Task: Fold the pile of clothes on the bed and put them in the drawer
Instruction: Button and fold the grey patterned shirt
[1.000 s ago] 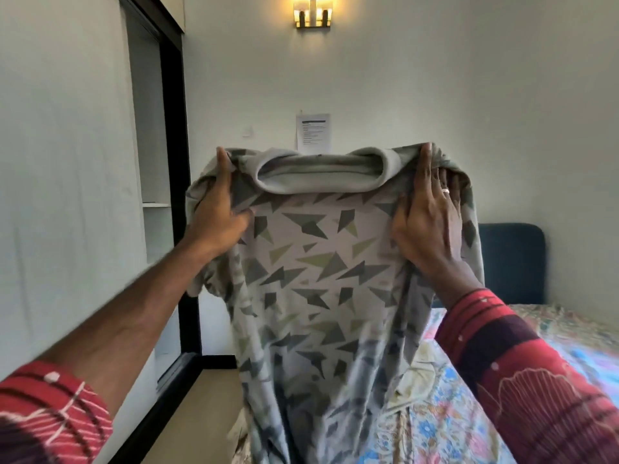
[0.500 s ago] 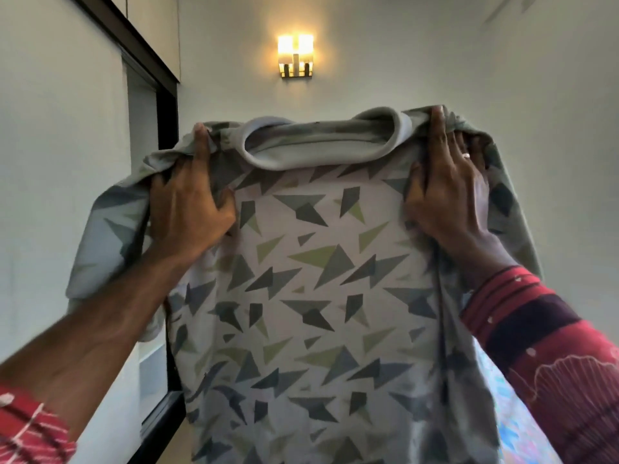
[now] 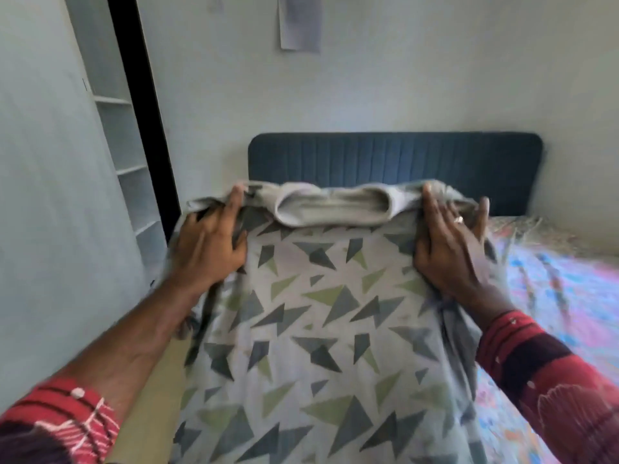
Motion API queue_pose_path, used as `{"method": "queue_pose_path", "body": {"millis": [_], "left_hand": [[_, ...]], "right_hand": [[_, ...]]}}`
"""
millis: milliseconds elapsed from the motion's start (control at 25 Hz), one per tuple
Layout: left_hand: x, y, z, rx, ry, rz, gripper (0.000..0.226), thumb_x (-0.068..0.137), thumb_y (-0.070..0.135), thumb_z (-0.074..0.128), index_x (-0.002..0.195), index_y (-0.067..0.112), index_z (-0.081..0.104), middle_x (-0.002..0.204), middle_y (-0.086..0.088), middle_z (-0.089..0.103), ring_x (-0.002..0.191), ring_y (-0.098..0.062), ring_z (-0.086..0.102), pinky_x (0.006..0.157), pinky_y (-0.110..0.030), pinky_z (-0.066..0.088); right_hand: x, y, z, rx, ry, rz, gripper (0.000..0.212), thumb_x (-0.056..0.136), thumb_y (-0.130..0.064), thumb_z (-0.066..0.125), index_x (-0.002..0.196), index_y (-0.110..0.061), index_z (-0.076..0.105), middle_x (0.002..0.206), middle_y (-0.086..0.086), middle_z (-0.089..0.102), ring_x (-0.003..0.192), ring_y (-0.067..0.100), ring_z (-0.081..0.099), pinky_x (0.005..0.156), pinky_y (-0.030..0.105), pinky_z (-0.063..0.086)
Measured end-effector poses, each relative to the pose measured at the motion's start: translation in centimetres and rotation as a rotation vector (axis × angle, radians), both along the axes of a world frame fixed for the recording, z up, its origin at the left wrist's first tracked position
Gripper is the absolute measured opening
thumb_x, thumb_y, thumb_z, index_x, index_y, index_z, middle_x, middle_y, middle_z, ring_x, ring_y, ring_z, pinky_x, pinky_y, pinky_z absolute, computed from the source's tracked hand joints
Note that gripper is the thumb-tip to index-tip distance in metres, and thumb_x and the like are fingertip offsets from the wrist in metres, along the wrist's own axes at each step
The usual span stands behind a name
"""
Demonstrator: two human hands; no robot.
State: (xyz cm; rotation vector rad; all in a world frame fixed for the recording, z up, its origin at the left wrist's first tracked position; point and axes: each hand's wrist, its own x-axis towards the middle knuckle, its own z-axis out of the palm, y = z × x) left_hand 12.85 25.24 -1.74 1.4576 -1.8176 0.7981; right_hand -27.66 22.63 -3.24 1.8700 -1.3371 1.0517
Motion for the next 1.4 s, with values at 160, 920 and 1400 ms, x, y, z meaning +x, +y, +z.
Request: {"method": "queue_pose_path", "body": {"millis": [160,920,1400], "left_hand": [[0.6,-4.6,-11.8,0.272,0.01,-0.02,0.111,0.07,0.018,0.079,0.162,0.01,0.017,0.127,-0.023,0.065,0.11,-0.04,0.065,0.091,-0.054,0.051],[0.5,-21.9,-27.8,1.179,0.214,0.169,0.069,0.101,0.067,0.024,0.16,0.044,-0.004,0.167,0.007,-0.025,0.155,-0.014,-0.02,0.114,-0.074,-0.009],[-15.5,-15.6,-26.7,1.375,-0.096,-0.168,0.134,0.043,0.108,0.031,0.153,0.052,-0.022,0.156,0.015,-0.043,0.149,-0.013,-0.033,0.112,-0.075,-0.013]], "right_hand": [[-0.3,-4.7,-11.0,0.209,0.133,-0.046,0.091,0.078,-0.019,0.056,0.162,-0.013,0.025,0.149,0.009,0.054,0.127,0.028,0.06,0.116,0.076,0.008],[-3.9,-20.3,-22.0,0.808,-0.819,-0.427,0.029,0.083,-0.013,0.062,0.11,-0.012,0.075,0.098,0.017,0.074,0.099,0.037,0.066,0.103,0.041,0.05],[-10.0,-15.9,-20.3,1.621,-1.253,0.268,0.027,0.099,-0.026,0.066,0.103,0.001,0.068,0.099,0.022,0.073,0.086,0.034,0.071,0.081,0.046,0.06]]}}
